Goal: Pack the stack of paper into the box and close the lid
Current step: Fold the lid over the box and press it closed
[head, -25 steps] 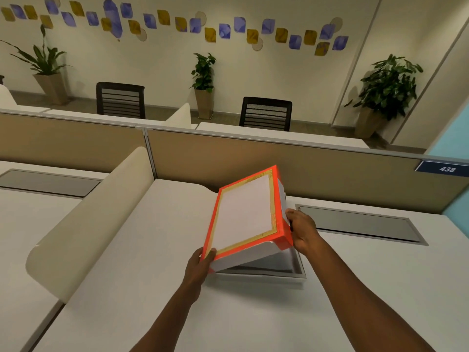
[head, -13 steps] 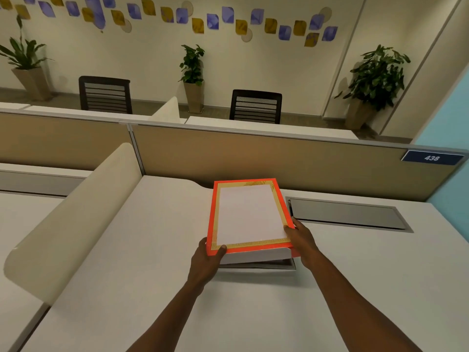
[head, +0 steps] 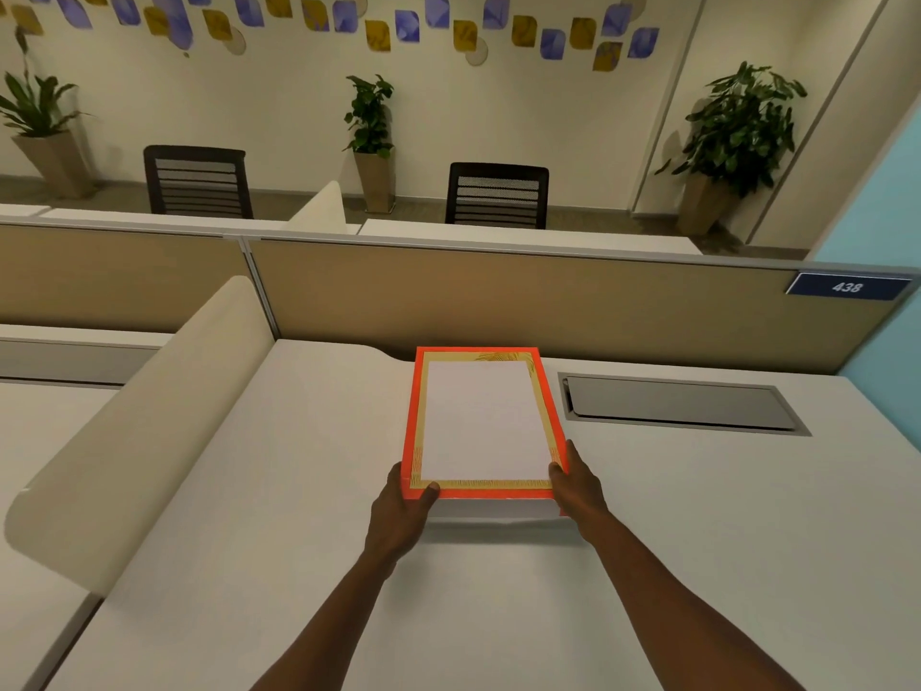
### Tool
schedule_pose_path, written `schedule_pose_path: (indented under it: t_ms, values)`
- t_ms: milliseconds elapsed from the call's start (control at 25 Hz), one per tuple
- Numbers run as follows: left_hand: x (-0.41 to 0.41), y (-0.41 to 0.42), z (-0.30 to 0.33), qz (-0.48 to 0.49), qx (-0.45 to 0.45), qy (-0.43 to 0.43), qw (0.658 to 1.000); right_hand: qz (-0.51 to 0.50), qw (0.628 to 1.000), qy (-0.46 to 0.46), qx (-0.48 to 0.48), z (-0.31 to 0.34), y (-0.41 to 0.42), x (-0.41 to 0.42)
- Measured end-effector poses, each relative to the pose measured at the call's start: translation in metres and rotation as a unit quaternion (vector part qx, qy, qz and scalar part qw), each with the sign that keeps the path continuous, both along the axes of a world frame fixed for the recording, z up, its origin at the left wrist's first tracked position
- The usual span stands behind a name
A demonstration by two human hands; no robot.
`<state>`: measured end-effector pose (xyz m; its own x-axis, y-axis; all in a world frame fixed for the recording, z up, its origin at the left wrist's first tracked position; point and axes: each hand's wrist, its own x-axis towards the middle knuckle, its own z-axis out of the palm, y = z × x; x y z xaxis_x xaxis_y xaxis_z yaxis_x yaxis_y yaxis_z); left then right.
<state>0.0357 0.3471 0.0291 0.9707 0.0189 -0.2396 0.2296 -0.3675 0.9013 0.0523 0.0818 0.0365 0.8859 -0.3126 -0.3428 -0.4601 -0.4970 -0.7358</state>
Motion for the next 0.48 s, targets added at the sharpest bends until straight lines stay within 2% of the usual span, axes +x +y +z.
schedule_pose_path:
  t_ms: [480]
  values:
    - [-0.008,0.000,-0.016,-0.007,0.031,-0.009,0.999,0.018,0.999,0.016,-0.022,-0.021,-0.005,-0.008]
